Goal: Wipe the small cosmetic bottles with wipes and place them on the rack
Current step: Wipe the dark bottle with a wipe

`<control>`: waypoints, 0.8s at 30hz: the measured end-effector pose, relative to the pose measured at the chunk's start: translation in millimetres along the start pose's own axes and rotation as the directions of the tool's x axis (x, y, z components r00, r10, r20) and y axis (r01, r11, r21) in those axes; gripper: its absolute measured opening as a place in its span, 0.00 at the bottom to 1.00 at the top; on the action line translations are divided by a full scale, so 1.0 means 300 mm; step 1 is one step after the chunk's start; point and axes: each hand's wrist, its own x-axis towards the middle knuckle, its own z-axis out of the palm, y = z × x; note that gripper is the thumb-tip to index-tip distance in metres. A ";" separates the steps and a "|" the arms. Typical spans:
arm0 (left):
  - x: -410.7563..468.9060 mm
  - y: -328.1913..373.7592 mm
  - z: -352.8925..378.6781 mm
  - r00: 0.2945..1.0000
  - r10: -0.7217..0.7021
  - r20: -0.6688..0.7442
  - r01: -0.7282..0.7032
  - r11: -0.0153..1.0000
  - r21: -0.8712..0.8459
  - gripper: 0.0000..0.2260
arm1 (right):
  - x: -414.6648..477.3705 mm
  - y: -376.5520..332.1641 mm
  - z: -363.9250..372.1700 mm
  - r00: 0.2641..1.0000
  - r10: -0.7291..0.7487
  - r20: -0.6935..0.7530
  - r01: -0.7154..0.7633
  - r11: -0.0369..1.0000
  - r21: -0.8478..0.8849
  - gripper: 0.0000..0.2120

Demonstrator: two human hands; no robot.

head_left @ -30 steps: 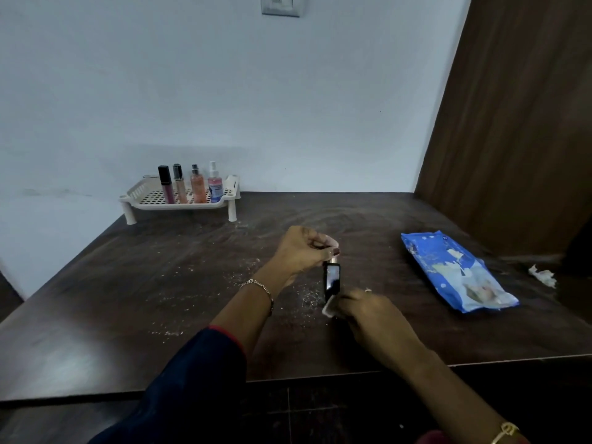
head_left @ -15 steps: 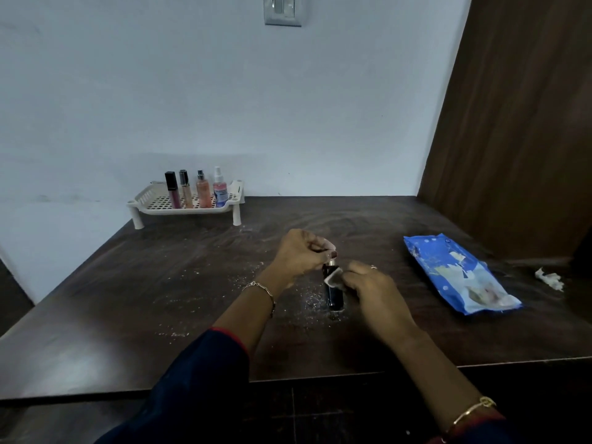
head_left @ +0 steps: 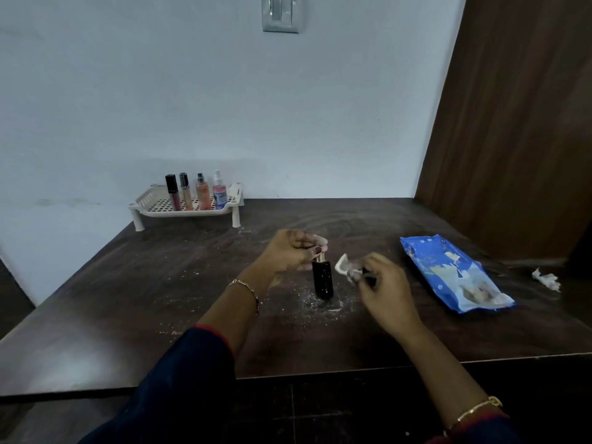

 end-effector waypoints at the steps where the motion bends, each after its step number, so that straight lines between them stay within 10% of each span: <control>1: 0.000 0.000 -0.004 1.000 -0.008 0.005 0.008 1.000 -0.002 0.08 | 0.014 -0.007 0.010 1.000 -0.014 -0.017 0.014 1.000 0.001 0.11; 18: 0.024 -0.007 0.020 0.998 0.008 -0.055 -0.005 0.999 0.045 0.08 | 0.008 -0.028 0.044 0.858 -0.185 0.480 0.318 0.923 -0.214 0.09; 24: 0.031 -0.003 0.023 0.997 0.008 -0.075 -0.001 0.995 0.096 0.07 | 0.102 -0.042 0.049 0.929 -0.211 0.305 0.278 0.940 -0.196 0.13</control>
